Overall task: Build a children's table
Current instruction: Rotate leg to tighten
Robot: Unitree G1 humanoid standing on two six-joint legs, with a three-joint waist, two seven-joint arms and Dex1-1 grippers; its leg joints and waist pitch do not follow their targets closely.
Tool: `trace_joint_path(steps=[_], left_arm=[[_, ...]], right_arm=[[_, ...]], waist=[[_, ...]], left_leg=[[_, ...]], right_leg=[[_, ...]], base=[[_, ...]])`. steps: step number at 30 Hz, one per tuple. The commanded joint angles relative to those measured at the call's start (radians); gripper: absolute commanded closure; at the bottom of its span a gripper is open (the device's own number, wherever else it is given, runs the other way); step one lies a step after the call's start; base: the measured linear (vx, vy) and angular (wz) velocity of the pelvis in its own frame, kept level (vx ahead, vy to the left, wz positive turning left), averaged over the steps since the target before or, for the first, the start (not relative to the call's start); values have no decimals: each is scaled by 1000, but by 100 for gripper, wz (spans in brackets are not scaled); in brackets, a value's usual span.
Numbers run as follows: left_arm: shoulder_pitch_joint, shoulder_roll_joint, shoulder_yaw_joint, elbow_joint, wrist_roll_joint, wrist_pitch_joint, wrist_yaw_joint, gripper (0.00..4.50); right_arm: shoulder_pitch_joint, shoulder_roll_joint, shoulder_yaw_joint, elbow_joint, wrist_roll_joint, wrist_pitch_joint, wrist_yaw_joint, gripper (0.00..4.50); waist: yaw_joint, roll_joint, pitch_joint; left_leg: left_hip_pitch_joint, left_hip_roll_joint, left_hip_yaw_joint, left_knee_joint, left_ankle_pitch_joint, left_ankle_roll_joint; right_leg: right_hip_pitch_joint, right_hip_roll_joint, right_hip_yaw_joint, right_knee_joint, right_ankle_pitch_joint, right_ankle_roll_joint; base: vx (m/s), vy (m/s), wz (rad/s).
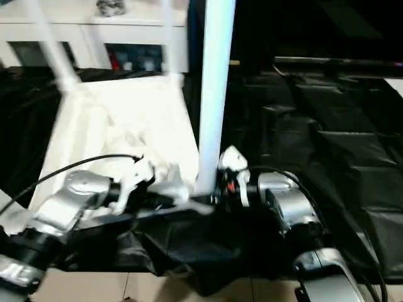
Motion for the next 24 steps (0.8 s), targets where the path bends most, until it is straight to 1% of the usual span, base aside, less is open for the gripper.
trace_joint_path(steps=[1,2,3,5,8,10,12,13,14,15,16,17,18,19,20,21,23,24], left_arm=[[-10,-40,-33,-40,-31,-12,-1,450],[-11,-41,-32,-36,-28,-14,2,450],[-12,-42,-30,-29,-22,-19,6,450],[-13,-42,-30,-23,-19,-25,7,450],[-15,-52,-23,-14,-8,-21,45,450],[-25,-75,-5,4,4,-6,111,450],[-39,-107,19,27,16,5,193,450],[-43,-118,27,33,19,10,218,450],[-47,-135,35,38,24,18,252,450],[-47,-139,36,39,25,20,260,450],[-49,-156,43,39,27,32,290,450],[-49,-164,45,37,27,41,301,450],[-51,-193,54,35,32,63,348,450],[-54,-213,60,36,37,76,384,450],[-56,-225,63,37,40,82,406,450],[-58,-238,68,39,45,88,431,450],[-62,-253,74,42,50,94,461,450],[-66,-278,82,49,57,99,504,450]], right_arm=[[14,25,85,-51,2,28,60,149],[17,23,87,-58,2,34,64,154],[22,19,91,-70,3,41,70,176],[28,17,92,-86,2,53,76,180],[30,23,88,-95,5,66,68,185],[24,46,69,-81,6,57,13,185],[4,86,41,-26,-20,34,-106,186],[-2,101,32,-7,-32,26,-153,186],[-17,126,14,34,-50,9,-237,186],[-21,133,9,45,-54,4,-260,189],[-37,159,-10,87,-65,5,-339,194],[-44,171,-18,104,-67,11,-371,195],[-63,208,-37,158,-79,10,-479,196],[-75,235,-51,196,-84,3,-547,196],[-83,251,-59,219,-87,-4,-588,196],[-92,268,-69,243,-90,-12,-637,196],[-104,289,-80,272,-96,-20,-697,196],[-126,324,-92,324,-109,-38,-776,196]], waist=[[-4,-1,-57],[-2,-1,-57],[-3,-2,-57],[-1,-3,-59],[-1,-4,-59],[-1,-5,-58],[-2,-8,-55],[-6,-9,-51],[-8,-12,-51],[-13,-10,-48],[-19,-11,-51],[-28,-13,-49],[-32,-11,-50],[-41,-10,-49],[-46,-9,-49],[-57,-11,-52],[-59,-12,-54],[-62,-10,-55]], left_leg=[[10,21,4,-68,-239,58],[8,21,4,-68,-232,56],[8,20,5,-67,-228,56],[7,19,4,-67,-217,57],[4,18,4,-66,-203,60],[6,18,4,-66,-209,58],[9,17,6,-66,-230,52],[7,13,5,-67,-249,40],[7,13,3,-68,-252,34],[7,11,0,-70,-270,23],[6,12,-2,-70,-269,17],[-1,9,-5,-72,-276,17],[-2,10,-6,-72,-272,15],[-5,9,-8,-74,-274,10],[-5,9,-9,-74,-279,8],[-3,7,-7,-70,-283,13],[-2,6,-5,-67,-281,25],[-5,8,-4,-67,-265,30]], right_leg=[[49,-46,39,-77,-213,-241],[50,-48,39,-76,-209,-239],[51,-47,39,-76,-206,-237],[52,-48,39,-76,-204,-233],[53,-47,39,-74,-189,-233],[51,-48,39,-77,-208,-230],[47,-48,40,-82,-250,-222],[46,-50,38,-88,-313,-205],[48,-51,37,-90,-343,-193],[45,-52,34,-95,-411,-169],[45,-54,35,-94,-426,-157],[50,-52,31,-97,-442,-145],[49,-52,32,-96,-442,-144],[49,-53,30,-96,-442,-142],[49,-52,29,-96,-445,-141],[46,-52,30,-99,-430,-147],[45,-50,31,-99,-411,-154],[46,-50,32,-95,-378,-167]], base=[[0,0,0],[0,0,0],[0,0,0],[0,0,0],[0,0,0],[0,0,0],[0,0,0],[0,0,0],[0,0,0],[0,0,0],[0,0,0],[0,0,0],[0,0,0],[0,0,0],[0,0,0],[0,0,0],[0,0,0],[0,0,0]])
